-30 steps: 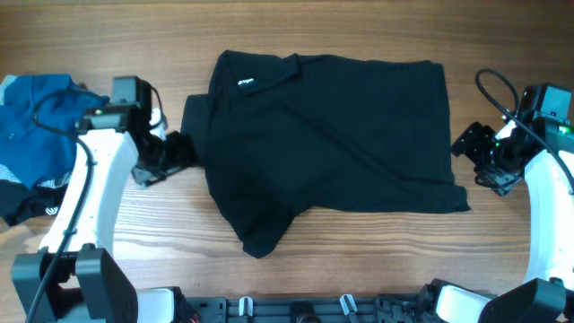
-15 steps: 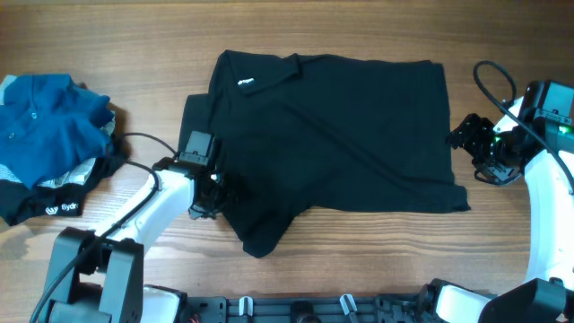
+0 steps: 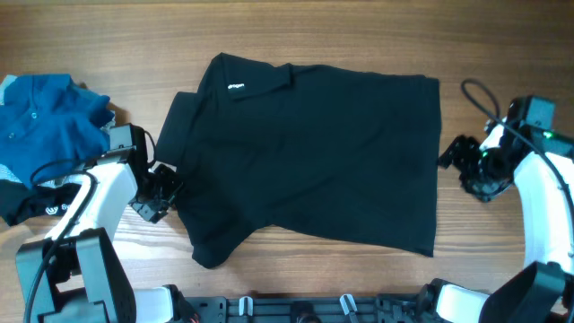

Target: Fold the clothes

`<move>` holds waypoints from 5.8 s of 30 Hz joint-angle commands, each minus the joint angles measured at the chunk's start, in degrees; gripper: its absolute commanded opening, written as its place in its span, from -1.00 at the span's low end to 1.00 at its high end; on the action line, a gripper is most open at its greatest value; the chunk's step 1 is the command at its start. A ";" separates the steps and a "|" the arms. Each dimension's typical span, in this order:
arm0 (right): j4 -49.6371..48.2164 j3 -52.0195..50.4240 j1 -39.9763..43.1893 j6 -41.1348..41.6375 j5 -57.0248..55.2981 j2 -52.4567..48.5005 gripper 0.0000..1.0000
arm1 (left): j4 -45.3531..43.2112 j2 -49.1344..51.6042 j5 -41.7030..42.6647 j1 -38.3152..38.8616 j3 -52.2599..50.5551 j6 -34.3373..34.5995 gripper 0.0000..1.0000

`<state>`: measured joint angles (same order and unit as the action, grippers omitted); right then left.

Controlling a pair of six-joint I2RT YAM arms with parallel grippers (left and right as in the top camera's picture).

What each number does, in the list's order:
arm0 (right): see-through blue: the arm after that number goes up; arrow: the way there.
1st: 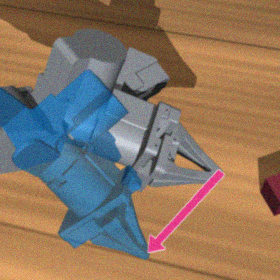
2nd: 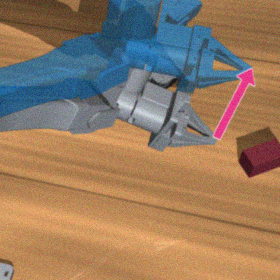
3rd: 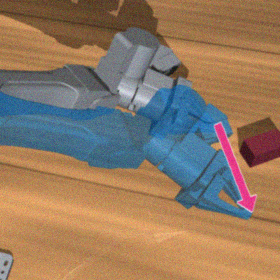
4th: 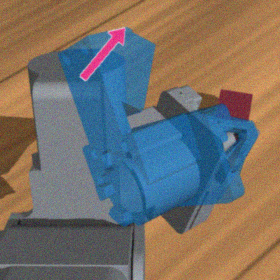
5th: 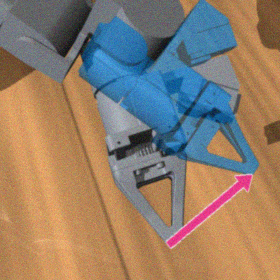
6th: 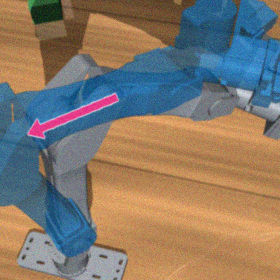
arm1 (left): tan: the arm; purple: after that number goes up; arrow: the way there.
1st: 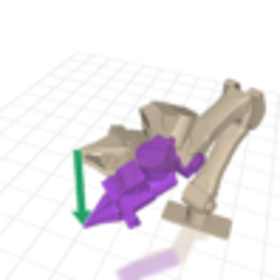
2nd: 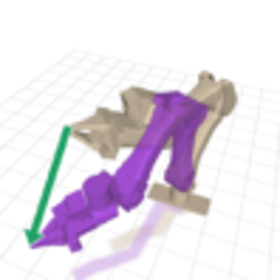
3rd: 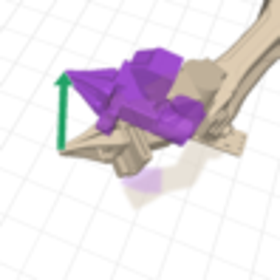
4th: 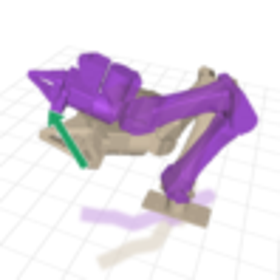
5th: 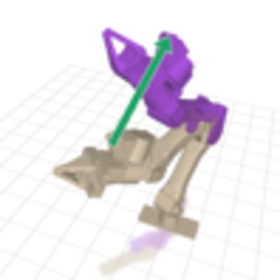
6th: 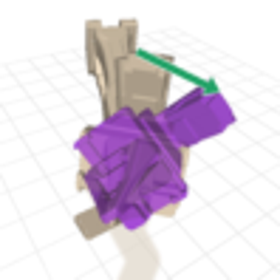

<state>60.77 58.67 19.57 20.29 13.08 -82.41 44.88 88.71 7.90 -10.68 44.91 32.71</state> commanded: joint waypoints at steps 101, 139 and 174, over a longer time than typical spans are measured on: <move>-11.50 0.13 -15.80 0.72 -0.15 -10.91 0.41 | 14.08 -3.58 14.12 6.88 -7.39 2.54 -0.38; -16.11 -17.14 -11.82 6.71 5.14 -10.95 -0.18 | 15.19 -13.25 12.50 -5.57 1.53 0.63 -0.84; -3.32 -4.57 -10.16 -0.85 9.97 -10.58 -0.91 | 14.91 -13.18 9.46 3.06 -9.14 8.74 0.29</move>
<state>57.23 53.15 9.58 20.38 23.40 -92.68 61.49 76.05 17.43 -7.86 40.42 35.40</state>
